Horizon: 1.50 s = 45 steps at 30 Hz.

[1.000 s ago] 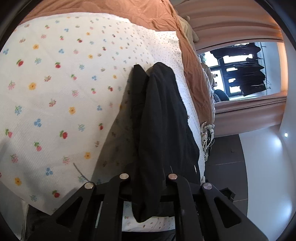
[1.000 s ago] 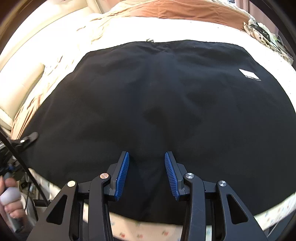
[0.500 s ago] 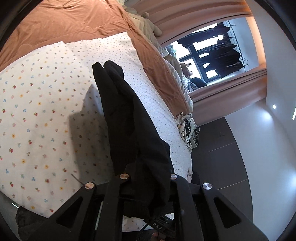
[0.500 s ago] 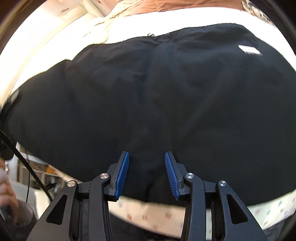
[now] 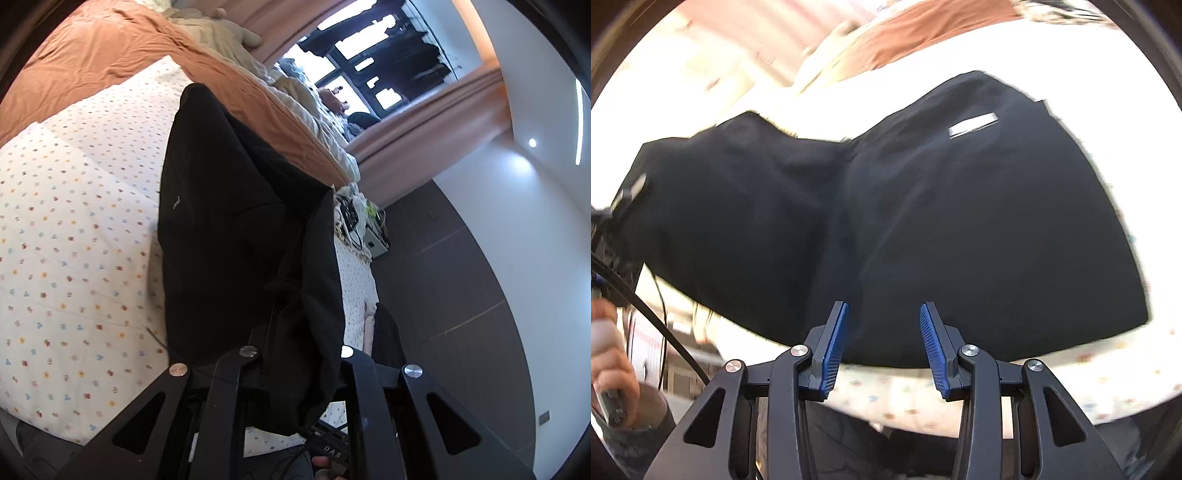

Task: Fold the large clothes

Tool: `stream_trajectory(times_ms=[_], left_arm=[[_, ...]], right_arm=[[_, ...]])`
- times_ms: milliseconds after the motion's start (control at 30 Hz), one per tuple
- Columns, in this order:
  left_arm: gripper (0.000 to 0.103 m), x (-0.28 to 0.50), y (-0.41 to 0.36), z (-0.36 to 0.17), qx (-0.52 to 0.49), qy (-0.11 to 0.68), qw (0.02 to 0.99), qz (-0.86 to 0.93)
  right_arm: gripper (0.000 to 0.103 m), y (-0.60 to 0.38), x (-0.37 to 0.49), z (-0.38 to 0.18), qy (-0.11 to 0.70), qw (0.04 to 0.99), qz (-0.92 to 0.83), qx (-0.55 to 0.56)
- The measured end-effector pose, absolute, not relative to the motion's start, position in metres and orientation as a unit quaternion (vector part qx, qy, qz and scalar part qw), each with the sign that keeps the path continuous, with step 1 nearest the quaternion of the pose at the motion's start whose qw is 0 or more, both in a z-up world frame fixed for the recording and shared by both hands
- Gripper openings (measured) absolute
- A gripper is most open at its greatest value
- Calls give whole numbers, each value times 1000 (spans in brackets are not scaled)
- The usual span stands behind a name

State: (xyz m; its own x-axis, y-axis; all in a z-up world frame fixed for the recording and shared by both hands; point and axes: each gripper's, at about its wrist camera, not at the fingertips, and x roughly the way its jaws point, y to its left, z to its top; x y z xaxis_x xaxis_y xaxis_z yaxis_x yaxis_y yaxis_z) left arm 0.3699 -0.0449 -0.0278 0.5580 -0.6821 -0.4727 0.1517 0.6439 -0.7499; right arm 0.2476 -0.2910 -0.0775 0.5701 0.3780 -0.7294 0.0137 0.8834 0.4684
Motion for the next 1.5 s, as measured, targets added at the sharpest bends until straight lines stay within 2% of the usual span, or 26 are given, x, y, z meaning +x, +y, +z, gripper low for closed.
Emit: stream_trajectory(times_ms=[100, 133, 200, 233, 400, 667, 733, 833, 867, 900, 933, 967, 1233, 1500], left_arm=[[12, 373, -73, -27, -318, 409, 812, -270], [12, 376, -84, -27, -312, 414, 810, -275], [12, 380, -102, -29, -305, 424, 804, -284], [12, 383, -112, -31, -301, 429, 801, -288], [12, 389, -163, -50, -276, 460, 787, -304], [13, 398, -233, -111, -247, 541, 746, -299], [20, 397, -241, -121, -256, 555, 731, -303], [42, 394, -243, -123, -262, 558, 723, -313], [64, 395, -240, -120, -273, 554, 715, -328], [90, 395, -237, -116, -279, 551, 710, -337], [99, 392, -232, -111, -284, 544, 711, -343], [103, 394, -224, -106, -287, 535, 715, -345], [103, 379, -142, -77, -267, 487, 778, -294], [101, 382, -72, -96, -263, 480, 802, -238]], right_arm=[[39, -320, 238, -73, 431, 867, 82, 235], [42, -328, 234, -73, 427, 868, 75, 242], [71, -345, 226, -74, 418, 869, 62, 258], [75, -353, 221, -74, 412, 869, 59, 267], [76, -381, 203, -79, 397, 868, 35, 295], [76, -412, 153, -74, 377, 867, -7, 325], [76, -419, 140, -71, 375, 866, -15, 330], [76, -422, 134, -71, 370, 865, -25, 337], [76, -421, 134, -70, 369, 866, -25, 336], [76, -424, 139, -64, 367, 867, -23, 336], [76, -421, 139, -59, 365, 869, -19, 334], [76, -418, 139, -56, 362, 871, -14, 332], [76, -394, 155, -37, 342, 888, 40, 305], [76, -364, 182, -19, 336, 899, 64, 272]])
